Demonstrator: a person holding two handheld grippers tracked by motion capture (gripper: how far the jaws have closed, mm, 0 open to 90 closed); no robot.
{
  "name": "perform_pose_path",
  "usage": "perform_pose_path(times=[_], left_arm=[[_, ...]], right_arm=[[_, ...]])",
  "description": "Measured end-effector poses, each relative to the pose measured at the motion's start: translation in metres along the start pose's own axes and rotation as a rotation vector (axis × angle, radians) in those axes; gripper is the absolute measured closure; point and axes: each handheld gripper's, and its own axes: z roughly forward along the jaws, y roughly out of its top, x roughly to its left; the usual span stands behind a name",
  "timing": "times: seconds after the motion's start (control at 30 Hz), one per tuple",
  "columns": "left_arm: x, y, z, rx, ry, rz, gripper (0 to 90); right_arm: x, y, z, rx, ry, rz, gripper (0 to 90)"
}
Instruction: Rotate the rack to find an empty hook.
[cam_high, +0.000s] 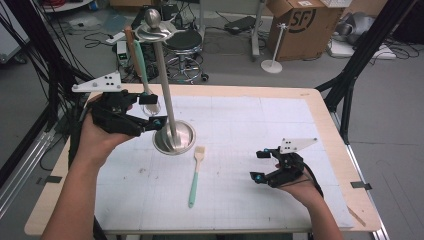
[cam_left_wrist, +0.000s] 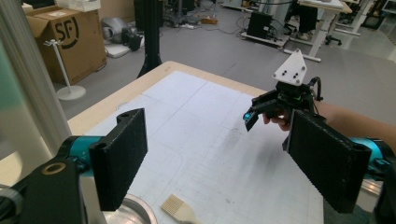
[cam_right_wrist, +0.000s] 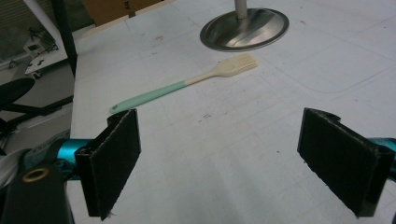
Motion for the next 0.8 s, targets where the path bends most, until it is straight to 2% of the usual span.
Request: perform_pose_path(times=[0.1,0.2,0.27,0.33,0.6,0.73,0.8], left_arm=[[0.000,0.003,0.000,-0.010,0.003,0.002,22.1],[0.000,0.007,0.001,-0.019,-0.015,0.003,25.5],[-0.001,0.010,0.002,-0.023,-0.032,0.010,31.7],[-0.003,0.013,0.003,-0.019,-0.025,0.018,35.6],[-0.006,0.025,0.006,-0.003,-0.007,0.032,61.3],[-0.004,0.031,0.006,0.004,-0.043,0.047,74.6],[-0.003,0.034,0.006,0.006,-0.051,0.048,76.3]], right_arm=[[0.000,0.000,0.000,0.000,0.000,0.000,12.7],[0.000,0.000,0.000,0.000,-0.003,-0.001,12.7],[0.001,0.000,0.001,0.002,-0.004,-0.003,12.7],[0.001,0.000,0.001,0.006,-0.003,-0.002,12.7],[0.001,0.000,0.000,-0.002,-0.002,-0.001,12.7],[0.001,0.000,-0.001,-0.002,-0.005,-0.002,12.7],[0.001,0.000,-0.001,-0.003,-0.003,-0.001,12.7]])
